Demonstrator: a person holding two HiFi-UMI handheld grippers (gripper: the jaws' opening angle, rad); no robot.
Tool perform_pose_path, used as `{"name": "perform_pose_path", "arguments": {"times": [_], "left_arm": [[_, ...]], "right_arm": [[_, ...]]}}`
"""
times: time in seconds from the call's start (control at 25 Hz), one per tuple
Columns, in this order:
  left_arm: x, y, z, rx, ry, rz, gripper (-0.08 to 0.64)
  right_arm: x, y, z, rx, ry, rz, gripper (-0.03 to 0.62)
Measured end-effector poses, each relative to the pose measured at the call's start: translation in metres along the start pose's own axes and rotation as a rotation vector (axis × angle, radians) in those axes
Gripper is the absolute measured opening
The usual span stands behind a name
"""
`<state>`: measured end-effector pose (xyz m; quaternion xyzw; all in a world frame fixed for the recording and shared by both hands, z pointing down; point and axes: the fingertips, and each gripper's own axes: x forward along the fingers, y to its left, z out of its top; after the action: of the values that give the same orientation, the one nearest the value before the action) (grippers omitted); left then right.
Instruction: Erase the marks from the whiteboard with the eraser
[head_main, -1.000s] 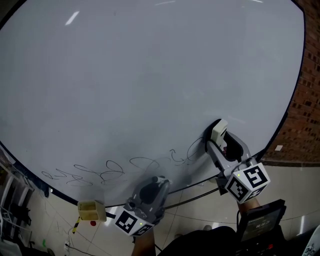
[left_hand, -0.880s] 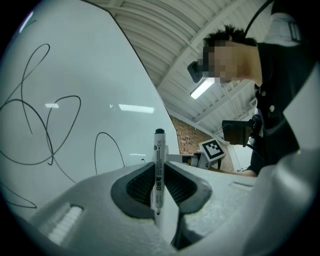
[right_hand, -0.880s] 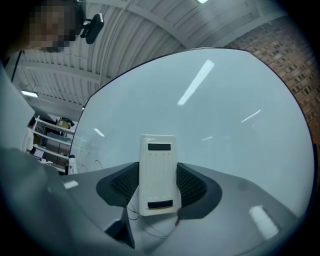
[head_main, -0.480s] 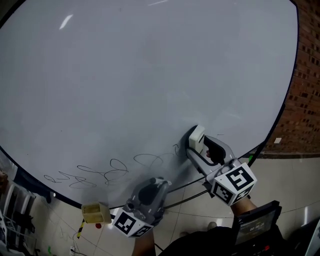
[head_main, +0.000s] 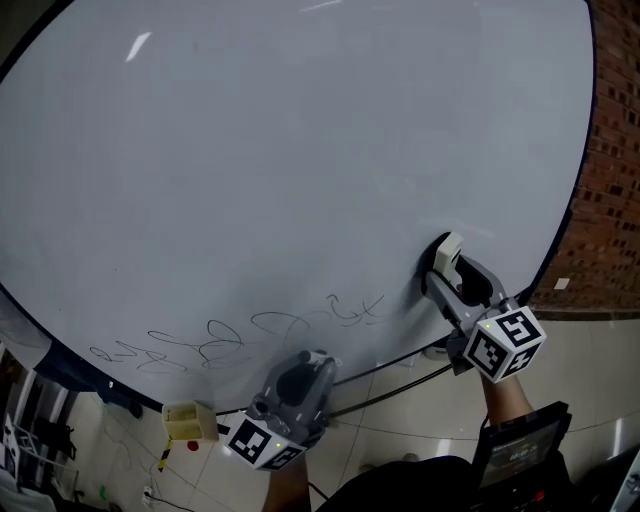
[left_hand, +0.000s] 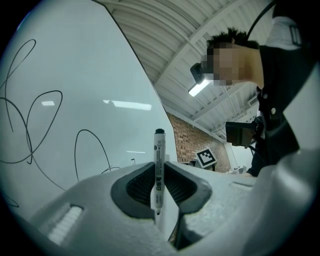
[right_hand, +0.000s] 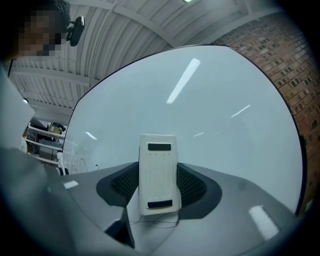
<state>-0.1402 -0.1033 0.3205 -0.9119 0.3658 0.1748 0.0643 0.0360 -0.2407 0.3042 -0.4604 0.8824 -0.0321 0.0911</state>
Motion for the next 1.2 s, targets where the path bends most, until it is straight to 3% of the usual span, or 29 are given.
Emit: {"name": "perform_pose_path", "arguments": {"times": [0.2,0.52,0.64,0.88,1.04,1.2], "left_arm": [[0.006,-0.007,-0.004,0.02,0.012,0.05,0.057],[-0.002,-0.005,-0.001,0.032,0.007,0.068,0.057],[-0.009,-0.001,0.004,0.037,0.007,0.052,0.057],[-0.03,0.013,0.012,0.042,0.017,0.043,0.057],[-0.041,0.02,0.016,0.044,0.019,0.04,0.057],[-0.043,0.022,0.022,0.038,0.012,0.022,0.057]], "right_arm": [[-0.009,-0.031,0.002,0.03,-0.013,-0.014,0.239],[-0.007,-0.026,0.002,0.043,-0.035,-0.058,0.238],[0.001,0.006,0.002,0.02,-0.04,-0.035,0.238],[0.023,0.092,-0.008,-0.126,-0.058,0.039,0.239],[0.033,0.134,-0.018,-0.141,-0.046,0.1,0.239],[0.041,0.177,-0.034,-0.284,-0.015,0.163,0.239]]}}
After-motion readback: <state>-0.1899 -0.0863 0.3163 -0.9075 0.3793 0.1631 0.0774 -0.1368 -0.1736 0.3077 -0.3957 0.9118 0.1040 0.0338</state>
